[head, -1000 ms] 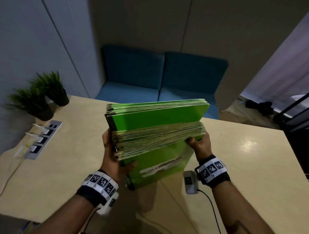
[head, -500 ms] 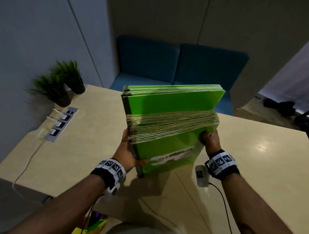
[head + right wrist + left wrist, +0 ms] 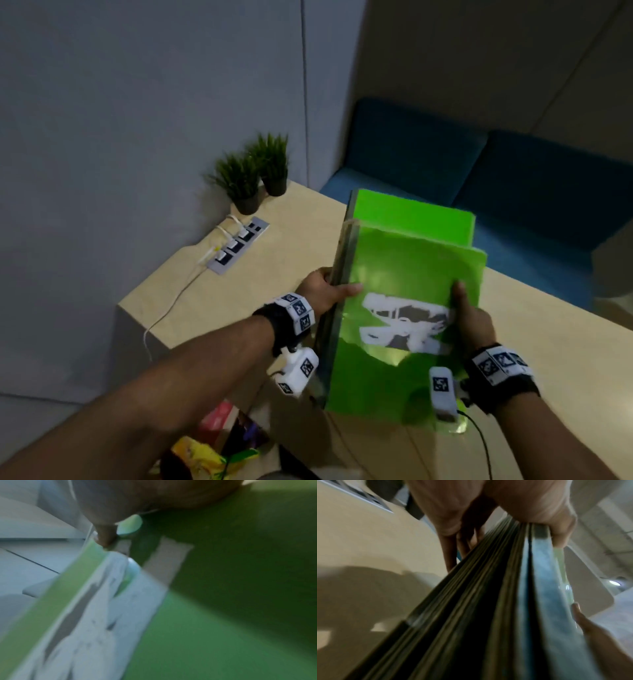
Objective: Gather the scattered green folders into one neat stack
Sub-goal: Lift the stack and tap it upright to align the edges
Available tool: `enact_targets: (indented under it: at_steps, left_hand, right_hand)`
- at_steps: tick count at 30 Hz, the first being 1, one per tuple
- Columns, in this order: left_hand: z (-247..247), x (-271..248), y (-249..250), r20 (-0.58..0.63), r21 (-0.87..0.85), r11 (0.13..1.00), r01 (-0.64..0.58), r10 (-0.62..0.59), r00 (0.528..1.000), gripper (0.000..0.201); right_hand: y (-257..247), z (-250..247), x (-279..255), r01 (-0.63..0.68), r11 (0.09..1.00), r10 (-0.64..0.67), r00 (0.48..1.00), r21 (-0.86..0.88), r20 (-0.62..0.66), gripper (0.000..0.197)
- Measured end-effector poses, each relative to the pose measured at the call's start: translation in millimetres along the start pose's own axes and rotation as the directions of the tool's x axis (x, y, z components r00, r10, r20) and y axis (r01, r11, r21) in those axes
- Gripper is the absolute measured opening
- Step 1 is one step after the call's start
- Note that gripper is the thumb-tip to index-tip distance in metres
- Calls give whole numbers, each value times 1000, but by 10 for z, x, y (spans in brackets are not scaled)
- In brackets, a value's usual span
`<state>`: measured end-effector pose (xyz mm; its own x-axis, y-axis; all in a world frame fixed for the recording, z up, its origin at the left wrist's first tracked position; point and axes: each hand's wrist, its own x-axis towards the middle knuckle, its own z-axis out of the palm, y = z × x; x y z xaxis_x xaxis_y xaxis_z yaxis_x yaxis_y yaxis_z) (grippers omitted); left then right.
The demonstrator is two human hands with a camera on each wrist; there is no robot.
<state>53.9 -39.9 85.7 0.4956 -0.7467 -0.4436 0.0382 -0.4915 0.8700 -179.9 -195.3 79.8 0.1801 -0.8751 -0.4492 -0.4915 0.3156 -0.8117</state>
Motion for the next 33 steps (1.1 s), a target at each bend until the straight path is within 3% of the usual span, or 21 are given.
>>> enact_targets:
  at_steps: [2,4,7,9,12,15,19,23,25,27,29,33]
  left_hand:
    - [-379,116,-56,52,163,980,111,-121,991,61]
    - [-716,203,-159,68,339,915,219,-256,964,63]
    - [-1131,330,-365,24,504,797,332,-397,918,100]
    - [-1369,406,-470,45,538,761,363,-455,889,115]
    - [-1576,460,-480,98,394,792,466,-540,836,92]
    - [-1748,574,-464,97,322,808,493,-546,832,63]
    - [-1939,740,-465,126,393,784,480,-563,817,70]
    - [-2109,877,-390,12,616,708,347,-448,894,46]
    - [-2136,909,-357,-10,741,619,259,-376,927,56]
    - [-2130,924,-391,-80,811,526,256,-334,939,68]
    - [-2107,898,-438,-132,811,514,280,-306,943,73]
    - [-2071,877,-531,-169,746,588,313,-287,943,91]
  right_hand:
    - [62,388,-13,-125,992,126,991,-14,53,81]
    - [264,794,90,-258,966,254,962,26,105,100]
    - [689,1370,384,-338,941,327,917,7,228,117]
    - [660,1649,299,-375,927,365,886,-20,287,116]
    - [288,1923,-46,-405,914,390,866,-19,314,92]
    - [186,2164,-148,-419,904,420,839,-82,346,91]
    - [187,2402,-155,-431,899,433,857,-72,280,100]
    - [148,2542,-167,-445,889,456,838,-108,299,100]
    - [180,2637,-86,-443,882,472,832,-164,292,123]
    - [201,2663,27,-401,871,475,834,-283,280,142]
    - [74,2574,9,-334,874,453,822,-353,345,129]
    - [-153,2209,-121,-142,906,293,891,-399,347,105]
